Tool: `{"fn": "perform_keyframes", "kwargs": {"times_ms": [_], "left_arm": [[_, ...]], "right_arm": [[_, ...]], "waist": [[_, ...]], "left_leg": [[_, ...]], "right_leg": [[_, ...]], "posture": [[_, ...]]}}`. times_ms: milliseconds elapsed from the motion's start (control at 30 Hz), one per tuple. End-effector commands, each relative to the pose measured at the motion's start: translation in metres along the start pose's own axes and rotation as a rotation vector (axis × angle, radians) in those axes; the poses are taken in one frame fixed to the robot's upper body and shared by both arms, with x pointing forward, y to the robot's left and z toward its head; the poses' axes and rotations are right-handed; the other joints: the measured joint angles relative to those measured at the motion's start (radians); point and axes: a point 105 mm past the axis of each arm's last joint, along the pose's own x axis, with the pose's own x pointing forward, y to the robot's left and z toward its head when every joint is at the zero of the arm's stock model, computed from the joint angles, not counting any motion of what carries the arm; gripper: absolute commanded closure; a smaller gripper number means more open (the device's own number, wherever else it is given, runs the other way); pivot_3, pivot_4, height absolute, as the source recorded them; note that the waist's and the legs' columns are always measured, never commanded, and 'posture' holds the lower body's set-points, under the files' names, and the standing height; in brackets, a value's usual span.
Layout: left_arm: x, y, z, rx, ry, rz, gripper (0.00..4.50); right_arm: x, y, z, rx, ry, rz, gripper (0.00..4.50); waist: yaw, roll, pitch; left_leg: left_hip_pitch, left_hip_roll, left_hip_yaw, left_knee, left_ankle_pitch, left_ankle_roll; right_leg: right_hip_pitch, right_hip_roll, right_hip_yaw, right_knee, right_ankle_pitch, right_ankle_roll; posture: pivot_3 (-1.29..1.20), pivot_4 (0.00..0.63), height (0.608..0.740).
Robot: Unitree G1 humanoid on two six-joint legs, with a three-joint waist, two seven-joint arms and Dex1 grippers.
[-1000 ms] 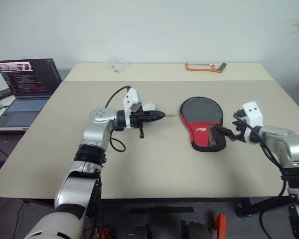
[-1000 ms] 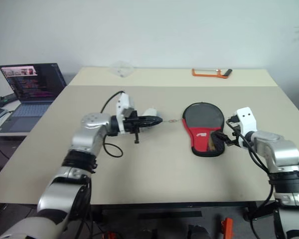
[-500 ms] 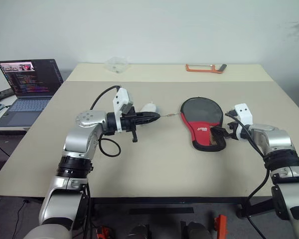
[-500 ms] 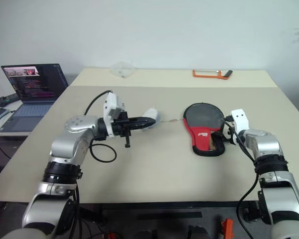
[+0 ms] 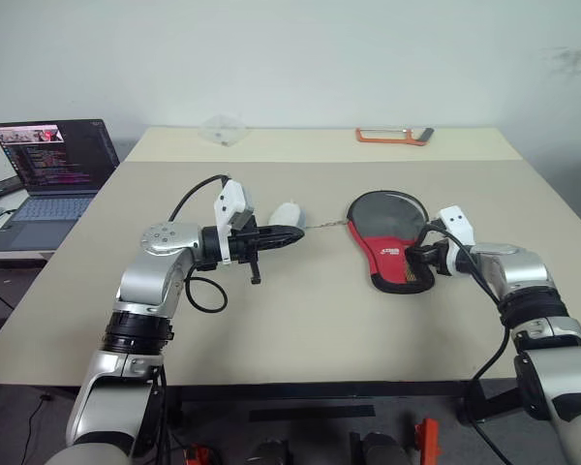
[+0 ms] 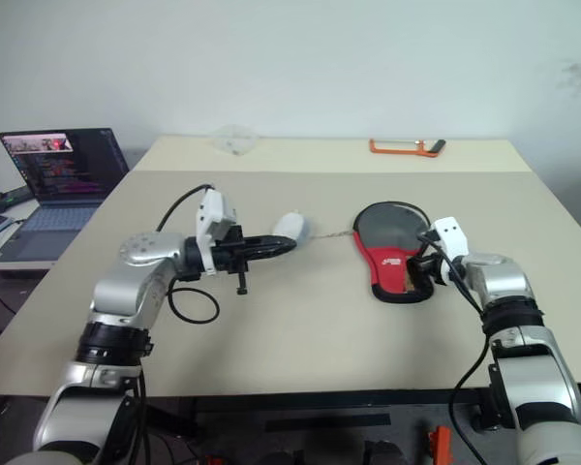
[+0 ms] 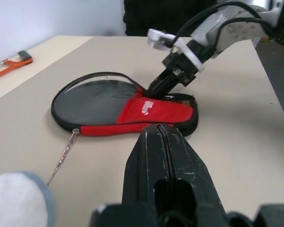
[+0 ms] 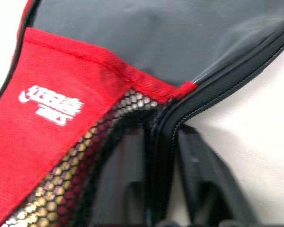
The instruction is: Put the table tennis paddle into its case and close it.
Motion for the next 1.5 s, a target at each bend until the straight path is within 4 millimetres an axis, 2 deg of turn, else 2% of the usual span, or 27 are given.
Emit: {"fn": "perform_keyframes", "kwargs": {"times_ms": [33, 167, 267, 367, 500, 633, 767, 867, 1000, 1200, 1500], "left_arm": [[-0.012, -0.008, 0.008, 0.007, -0.006, -0.041, 4.50], [-0.028, -0.020, 0.004, -0.037, 0.029, -0.096, 4.50], [-0.041, -0.036, 0.002, -0.069, 0.059, -0.159, 4.50], [-0.051, -0.047, 0.000, -0.083, 0.101, -0.204, 4.50], [-0.057, -0.052, 0.002, -0.085, 0.123, -0.223, 4.50], [-0.060, -0.057, 0.005, -0.098, 0.129, -0.239, 4.50], [-0.073, -0.072, -0.005, -0.134, 0.169, -0.282, 4.50], [-0.082, -0.073, -0.014, -0.146, 0.200, -0.270, 4.50], [-0.090, -0.076, -0.023, -0.148, 0.217, -0.280, 4.50], [-0.092, -0.080, -0.029, -0.150, 0.214, -0.294, 4.50], [-0.089, -0.081, -0.030, -0.139, 0.213, -0.313, 4.50]], "right_arm": [[0.010, 0.009, -0.020, 0.028, 0.076, 0.033, 4.47], [0.013, 0.038, 0.004, 0.023, 0.018, 0.156, 4.47], [0.013, 0.074, 0.021, -0.003, -0.023, 0.274, 4.47], [0.011, 0.108, 0.030, -0.010, -0.049, 0.356, 4.47], [0.006, 0.141, 0.026, -0.008, -0.052, 0.423, 4.47], [-0.004, 0.170, 0.010, 0.017, -0.028, 0.473, 4.47], [-0.017, 0.190, -0.007, 0.054, -0.004, 0.483, 4.47], [-0.022, 0.193, -0.021, 0.083, 0.019, 0.449, 4.47], [-0.030, 0.187, -0.031, 0.159, 0.030, 0.393, 4.47], [-0.043, 0.181, -0.043, 0.244, 0.052, 0.352, 4.47], [-0.056, 0.176, -0.053, 0.228, 0.080, 0.335, 4.47]], "waist": [[-0.006, 0.000, 0.000], [-0.016, 0.000, 0.000], [-0.026, 0.000, 0.000], [-0.041, 0.000, 0.000], [-0.042, 0.001, 0.000], [-0.036, 0.001, 0.000], [-0.036, 0.001, 0.000], [-0.032, 0.001, 0.000], [-0.016, 0.001, 0.000], [0.002, 0.001, 0.000], [0.010, 0.001, 0.000]], "left_leg": [[0.002, 0.000, 0.000, 0.000, 0.000, 0.000], [0.003, 0.001, 0.000, -0.001, -0.001, 0.002], [0.001, 0.002, 0.002, -0.004, 0.000, 0.000], [0.002, 0.003, 0.004, -0.011, 0.000, -0.001], [0.001, 0.008, 0.011, -0.013, 0.000, -0.002], [0.001, 0.009, 0.014, -0.013, -0.001, -0.002], [0.001, 0.012, 0.017, -0.013, -0.003, -0.003], [0.000, 0.014, 0.018, -0.014, -0.004, -0.004], [0.001, 0.015, 0.020, -0.013, -0.006, -0.002], [0.001, 0.015, 0.020, -0.014, -0.006, -0.001], [0.001, 0.015, 0.021, -0.014, -0.007, 0.000]], "right_leg": [[0.002, 0.000, 0.000, 0.000, 0.000, 0.000], [0.002, 0.001, 0.001, 0.001, 0.000, 0.000], [-0.002, 0.001, 0.003, 0.001, 0.000, 0.000], [-0.006, 0.001, 0.006, 0.000, 0.000, -0.001], [-0.010, 0.004, 0.012, -0.001, 0.000, -0.002], [-0.012, 0.007, 0.017, -0.001, 0.000, -0.002], [-0.015, 0.011, 0.022, 0.000, 0.000, -0.002], [-0.017, 0.014, 0.023, 0.000, 0.000, -0.003], [-0.017, 0.015, 0.023, -0.001, 0.001, -0.004], [-0.017, 0.015, 0.022, -0.001, 0.001, -0.004], [-0.017, 0.015, 0.022, -0.002, 0.001, -0.004]], "posture": [[0.00, 0.150, 0.740], [0.00, 0.150, 0.740], [0.00, 0.150, 0.740], [0.00, 0.150, 0.740], [0.00, 0.150, 0.740], [0.00, 0.150, 0.740], [0.00, 0.150, 0.740], [0.00, 0.150, 0.740], [0.00, 0.150, 0.740], [0.00, 0.150, 0.740], [0.00, 0.150, 0.740]]}}
